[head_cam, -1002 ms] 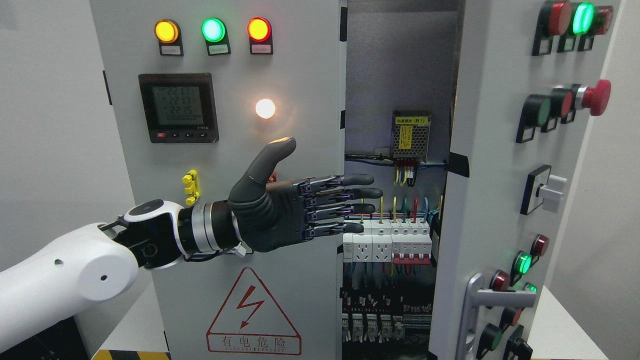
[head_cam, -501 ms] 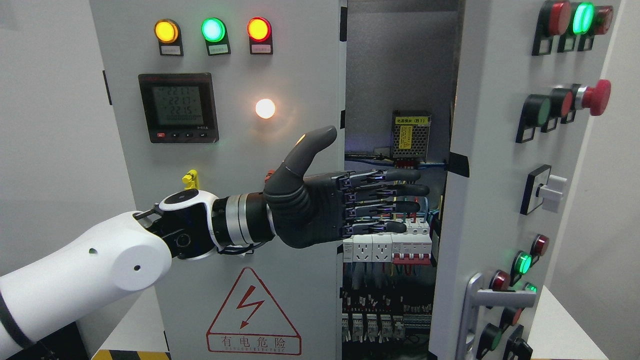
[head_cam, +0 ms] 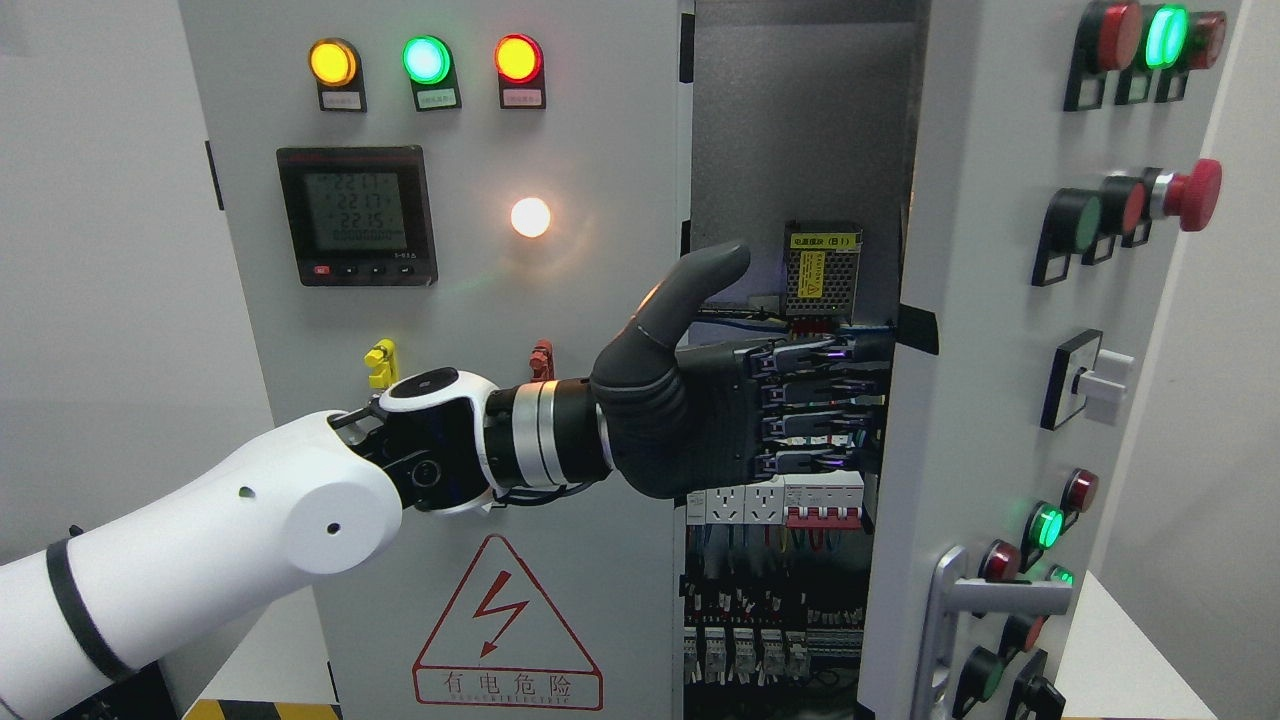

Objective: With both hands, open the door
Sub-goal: 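Hook the left hand fingers behind the edge of the partly open door, then push the door outward with the left hand to swing it wide open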

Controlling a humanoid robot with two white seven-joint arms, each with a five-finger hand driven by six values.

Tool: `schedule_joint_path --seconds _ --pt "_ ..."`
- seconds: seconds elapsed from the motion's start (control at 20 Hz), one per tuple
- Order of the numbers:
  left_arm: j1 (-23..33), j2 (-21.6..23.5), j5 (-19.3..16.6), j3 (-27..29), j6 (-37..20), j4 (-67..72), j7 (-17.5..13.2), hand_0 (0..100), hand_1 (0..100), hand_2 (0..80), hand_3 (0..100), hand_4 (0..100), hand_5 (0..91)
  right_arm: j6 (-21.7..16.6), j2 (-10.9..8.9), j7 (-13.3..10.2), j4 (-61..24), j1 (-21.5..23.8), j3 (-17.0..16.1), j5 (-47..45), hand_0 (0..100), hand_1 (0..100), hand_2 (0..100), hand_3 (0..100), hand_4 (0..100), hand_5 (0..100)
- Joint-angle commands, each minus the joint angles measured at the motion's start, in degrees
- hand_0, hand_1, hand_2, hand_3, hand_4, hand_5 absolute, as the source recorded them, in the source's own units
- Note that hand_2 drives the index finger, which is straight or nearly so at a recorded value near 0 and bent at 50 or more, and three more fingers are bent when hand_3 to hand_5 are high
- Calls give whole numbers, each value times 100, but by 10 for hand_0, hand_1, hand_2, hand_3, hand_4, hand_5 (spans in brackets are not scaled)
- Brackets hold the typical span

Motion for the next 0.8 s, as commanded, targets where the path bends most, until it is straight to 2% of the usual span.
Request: schedule_joint_path --seconds 0.0,0.1,0.25,0.55,0.75 --pt "-27 -645 -72 105 89 23 18 0 0 0 0 0 0 -2 0 5 0 0 0 0 383 0 0 0 0 0" --pt "-27 -777 -81 105 98 23 53 0 0 0 0 0 0 -2 8 4 0 0 0 0 383 0 0 0 0 0" --pt "-80 -979 -212 105 98 23 351 0 0 0 0 0 0 -2 0 5 0 0 0 0 382 0 0 0 0 0" --pt "-185 -1445 -309 105 89 -3 1186 0 0 0 0 0 0 -2 0 5 0 0 0 0 382 0 0 0 0 0" --pt "-247 -1673 -424 105 89 -12 1371 0 0 0 0 0 0 -2 0 -4 0 0 0 0 383 0 0 0 0 0"
